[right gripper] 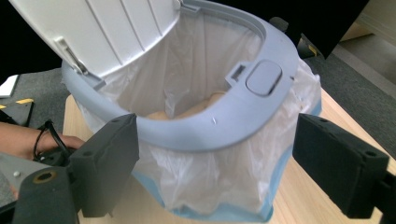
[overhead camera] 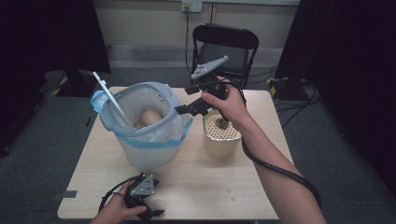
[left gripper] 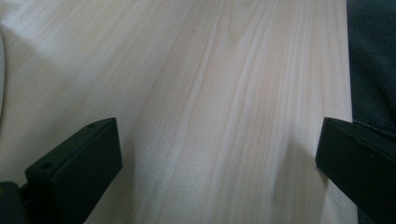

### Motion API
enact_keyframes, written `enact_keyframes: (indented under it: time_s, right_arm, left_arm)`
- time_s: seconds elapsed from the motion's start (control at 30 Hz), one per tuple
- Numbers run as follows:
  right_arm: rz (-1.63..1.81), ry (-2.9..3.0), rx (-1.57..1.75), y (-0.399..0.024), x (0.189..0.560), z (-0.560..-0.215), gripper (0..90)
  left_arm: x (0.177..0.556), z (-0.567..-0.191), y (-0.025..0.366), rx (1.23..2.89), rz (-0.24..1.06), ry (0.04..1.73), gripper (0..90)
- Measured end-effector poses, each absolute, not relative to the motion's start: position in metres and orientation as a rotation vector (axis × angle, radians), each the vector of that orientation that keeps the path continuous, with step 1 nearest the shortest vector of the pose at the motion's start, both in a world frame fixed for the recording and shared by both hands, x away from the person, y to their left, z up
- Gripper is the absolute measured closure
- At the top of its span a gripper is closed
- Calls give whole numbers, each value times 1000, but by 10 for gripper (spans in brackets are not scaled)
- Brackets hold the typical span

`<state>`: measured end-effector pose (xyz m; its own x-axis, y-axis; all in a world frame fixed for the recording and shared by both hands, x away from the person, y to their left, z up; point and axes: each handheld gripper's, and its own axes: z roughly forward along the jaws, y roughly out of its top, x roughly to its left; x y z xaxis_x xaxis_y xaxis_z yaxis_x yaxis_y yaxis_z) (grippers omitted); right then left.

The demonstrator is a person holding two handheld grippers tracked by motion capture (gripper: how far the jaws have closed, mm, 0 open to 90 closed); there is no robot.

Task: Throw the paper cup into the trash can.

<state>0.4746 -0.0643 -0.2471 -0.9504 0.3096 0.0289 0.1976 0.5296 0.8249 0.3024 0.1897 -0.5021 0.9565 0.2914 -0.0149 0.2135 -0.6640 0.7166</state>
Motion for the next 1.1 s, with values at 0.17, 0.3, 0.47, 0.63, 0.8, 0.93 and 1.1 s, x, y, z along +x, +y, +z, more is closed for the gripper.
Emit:
enact_keyframes:
  time_s: [0.17, 0.3, 0.47, 0.63, 0.8, 0.93, 1.1]
  right_arm:
    - [1399, 2650, 445, -75, 470, -252, 142]
    - [1397, 2648, 440, -85, 466, -257, 142]
    - [1399, 2647, 456, -96, 461, -264, 142]
    - [1401, 2656, 462, -103, 458, -269, 142]
    - [1400, 2665, 461, -109, 454, -275, 142]
    - [1389, 2667, 453, -113, 450, -280, 142]
    - [1387, 2665, 462, -122, 444, -286, 142]
  left_arm:
    - [302, -502, 190, 2314, 129, 351, 0]
    - [302, -502, 190, 2313, 128, 351, 0]
    - [302, -502, 190, 2314, 128, 352, 0]
    - [302, -503, 189, 2312, 127, 355, 0]
    - [302, -502, 190, 2316, 127, 354, 0]
    - [302, -502, 190, 2318, 128, 354, 0]
    - [302, -503, 189, 2311, 128, 356, 0]
